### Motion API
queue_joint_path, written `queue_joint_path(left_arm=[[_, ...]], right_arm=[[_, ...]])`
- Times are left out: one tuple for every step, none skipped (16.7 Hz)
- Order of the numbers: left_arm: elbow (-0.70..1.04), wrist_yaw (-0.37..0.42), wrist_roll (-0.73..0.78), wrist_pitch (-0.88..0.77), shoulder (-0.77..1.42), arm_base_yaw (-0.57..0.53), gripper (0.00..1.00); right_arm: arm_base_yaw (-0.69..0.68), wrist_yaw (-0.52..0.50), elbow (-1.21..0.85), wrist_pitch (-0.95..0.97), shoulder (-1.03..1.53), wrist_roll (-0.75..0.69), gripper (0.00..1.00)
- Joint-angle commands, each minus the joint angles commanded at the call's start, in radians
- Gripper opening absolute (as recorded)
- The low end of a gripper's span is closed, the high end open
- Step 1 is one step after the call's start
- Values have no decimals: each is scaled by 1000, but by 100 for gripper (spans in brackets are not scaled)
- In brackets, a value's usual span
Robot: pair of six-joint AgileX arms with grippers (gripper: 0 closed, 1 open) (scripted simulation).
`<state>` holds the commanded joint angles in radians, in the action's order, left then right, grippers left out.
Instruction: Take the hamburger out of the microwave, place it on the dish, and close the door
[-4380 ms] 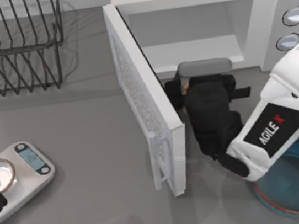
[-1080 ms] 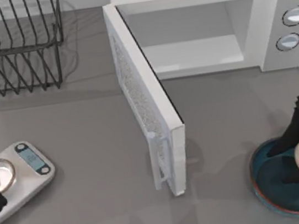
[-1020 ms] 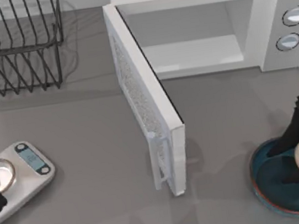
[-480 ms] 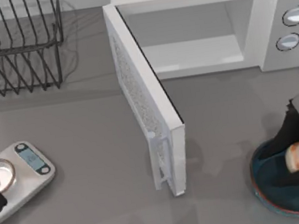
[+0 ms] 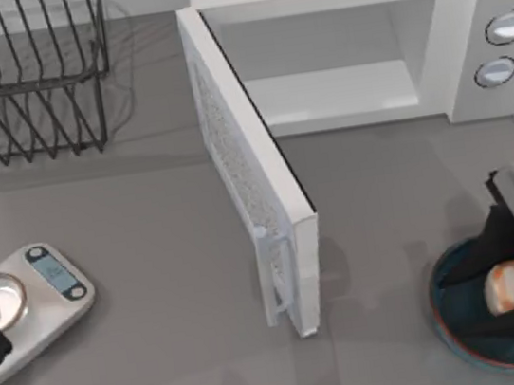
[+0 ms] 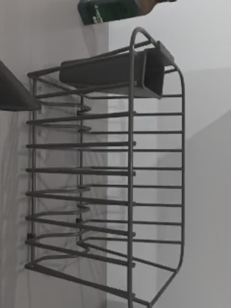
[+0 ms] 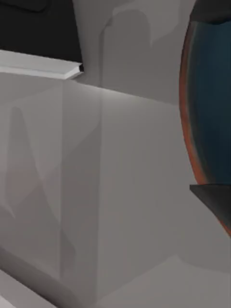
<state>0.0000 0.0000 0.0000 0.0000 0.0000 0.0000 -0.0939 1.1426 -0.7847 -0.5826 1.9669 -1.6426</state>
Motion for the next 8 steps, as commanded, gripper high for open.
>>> queue_joint_path(left_arm=[[0,0,0,0,0,0,100],[0,0,0,0,0,0,100],[0,0,0,0,0,0,100],[0,0,0,0,0,0,100],[0,0,0,0,0,0,100],[0,0,0,0,0,0,100],[0,0,0,0,0,0,100],[0,0,0,0,0,0,100]], right_arm=[[-1,-1,2,2,2,2,0],[-1,-1,2,2,2,2,0],[-1,-1,2,2,2,2,0],[-1,-1,2,2,2,2,0],[-1,-1,2,2,2,2,8],[-1,-1,2,2,2,2,15],[-1,-1,2,2,2,2,23],[-1,-1,2,2,2,2,30]])
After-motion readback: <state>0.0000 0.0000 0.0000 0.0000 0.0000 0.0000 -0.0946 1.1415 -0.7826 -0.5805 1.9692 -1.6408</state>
